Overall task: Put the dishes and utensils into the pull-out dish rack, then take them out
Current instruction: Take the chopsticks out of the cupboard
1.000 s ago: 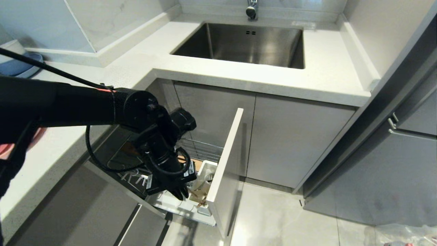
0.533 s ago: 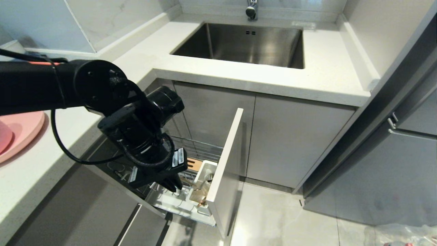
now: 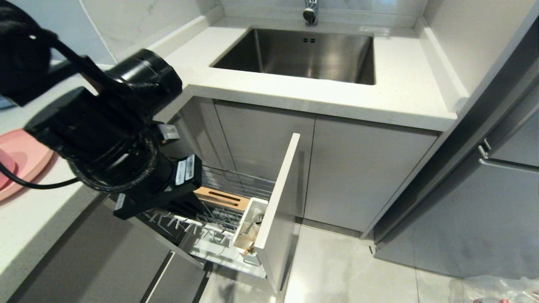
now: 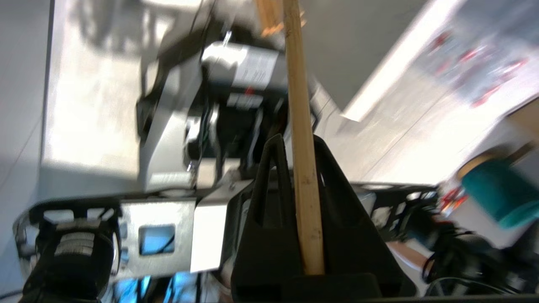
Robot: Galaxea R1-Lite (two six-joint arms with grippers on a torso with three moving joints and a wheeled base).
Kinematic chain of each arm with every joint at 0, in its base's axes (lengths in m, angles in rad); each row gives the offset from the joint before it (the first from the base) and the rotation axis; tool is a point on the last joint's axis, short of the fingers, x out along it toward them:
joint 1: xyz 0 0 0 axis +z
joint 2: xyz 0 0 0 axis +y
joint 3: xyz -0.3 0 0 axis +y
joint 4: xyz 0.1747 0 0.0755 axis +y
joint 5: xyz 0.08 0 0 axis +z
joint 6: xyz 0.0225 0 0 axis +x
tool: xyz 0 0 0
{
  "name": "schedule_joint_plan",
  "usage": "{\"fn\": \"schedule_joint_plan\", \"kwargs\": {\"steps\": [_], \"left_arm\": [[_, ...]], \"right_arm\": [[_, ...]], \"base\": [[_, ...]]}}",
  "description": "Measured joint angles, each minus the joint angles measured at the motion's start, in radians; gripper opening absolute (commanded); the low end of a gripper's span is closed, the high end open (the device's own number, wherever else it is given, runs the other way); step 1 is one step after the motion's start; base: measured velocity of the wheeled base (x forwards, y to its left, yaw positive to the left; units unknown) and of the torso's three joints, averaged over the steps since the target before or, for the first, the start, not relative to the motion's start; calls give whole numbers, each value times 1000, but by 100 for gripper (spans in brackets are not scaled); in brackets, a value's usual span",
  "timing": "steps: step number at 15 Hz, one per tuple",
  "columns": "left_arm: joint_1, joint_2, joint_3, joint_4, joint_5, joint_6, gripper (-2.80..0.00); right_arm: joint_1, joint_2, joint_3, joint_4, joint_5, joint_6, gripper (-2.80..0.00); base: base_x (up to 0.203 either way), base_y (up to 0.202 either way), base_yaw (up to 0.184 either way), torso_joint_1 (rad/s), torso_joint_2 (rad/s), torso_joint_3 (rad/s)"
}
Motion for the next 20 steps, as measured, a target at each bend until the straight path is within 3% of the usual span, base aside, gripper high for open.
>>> {"fn": "schedule_joint_plan", "kwargs": {"steps": [6, 9, 11, 15, 17, 20], "left_arm": [[5, -208, -130, 3, 175, -14, -280], [70, -274, -164, -16, 275, -22, -280], [184, -315, -170, -41, 322, -20, -280], [515, -378, -137, -113, 337, 20, -280], [661, -412, -41, -246, 338, 72, -280], [793, -443, 173, -510, 340, 152, -280]], "right_arm": [[0, 0, 0, 0, 0, 0, -280], [0, 0, 0, 0, 0, 0, -280], [0, 0, 0, 0, 0, 0, -280], [0, 0, 0, 0, 0, 0, -280], [0, 0, 0, 0, 0, 0, -280], [0, 0, 0, 0, 0, 0, -280]], "base": [[0, 0, 0, 0, 0, 0], [0, 0, 0, 0, 0, 0], [0, 0, 0, 0, 0, 0], [0, 0, 0, 0, 0, 0], [0, 0, 0, 0, 0, 0], [0, 0, 0, 0, 0, 0]]}}
